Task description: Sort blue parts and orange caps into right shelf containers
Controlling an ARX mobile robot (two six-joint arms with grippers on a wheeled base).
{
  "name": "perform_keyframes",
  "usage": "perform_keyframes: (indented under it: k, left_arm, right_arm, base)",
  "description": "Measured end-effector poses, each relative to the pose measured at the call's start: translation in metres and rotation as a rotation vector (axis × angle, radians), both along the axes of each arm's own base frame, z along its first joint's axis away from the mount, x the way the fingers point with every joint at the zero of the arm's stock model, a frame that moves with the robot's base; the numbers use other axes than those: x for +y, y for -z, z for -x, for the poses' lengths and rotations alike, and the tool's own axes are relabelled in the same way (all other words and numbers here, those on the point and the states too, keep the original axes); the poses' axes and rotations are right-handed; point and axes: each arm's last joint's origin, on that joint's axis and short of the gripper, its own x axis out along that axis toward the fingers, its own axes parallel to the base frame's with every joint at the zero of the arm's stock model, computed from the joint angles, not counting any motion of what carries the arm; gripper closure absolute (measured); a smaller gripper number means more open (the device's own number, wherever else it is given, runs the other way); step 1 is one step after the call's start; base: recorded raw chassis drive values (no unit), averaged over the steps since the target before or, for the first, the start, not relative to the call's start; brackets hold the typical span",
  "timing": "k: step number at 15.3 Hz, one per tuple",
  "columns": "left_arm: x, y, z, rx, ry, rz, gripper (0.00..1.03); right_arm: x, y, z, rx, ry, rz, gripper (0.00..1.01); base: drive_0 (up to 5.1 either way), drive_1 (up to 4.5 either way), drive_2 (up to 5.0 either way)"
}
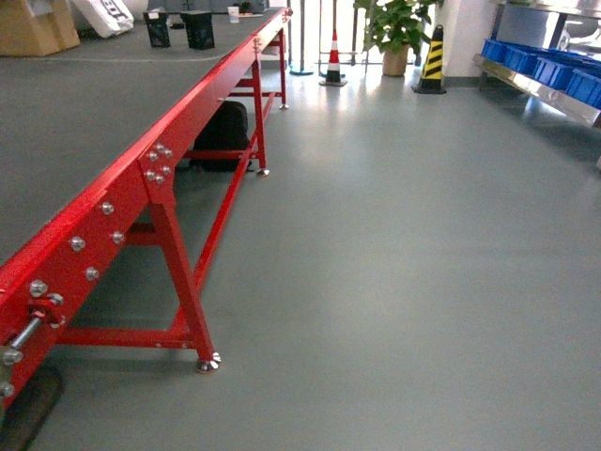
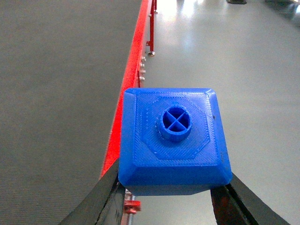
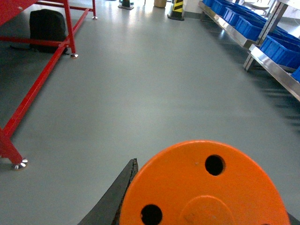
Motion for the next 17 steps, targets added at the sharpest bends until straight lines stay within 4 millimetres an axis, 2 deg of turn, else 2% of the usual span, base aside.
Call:
perform_keyframes:
  k: [17]
  left_arm:
    - [-0.0002,0.0001,0.0000,0.001,0.001,0.000,0.59]
  right_arm:
    - [0.0000,-0.0001,0.0001,-0.002,0.000,0.000,0.58]
  base:
    - [5.0,-2.41,-2.4]
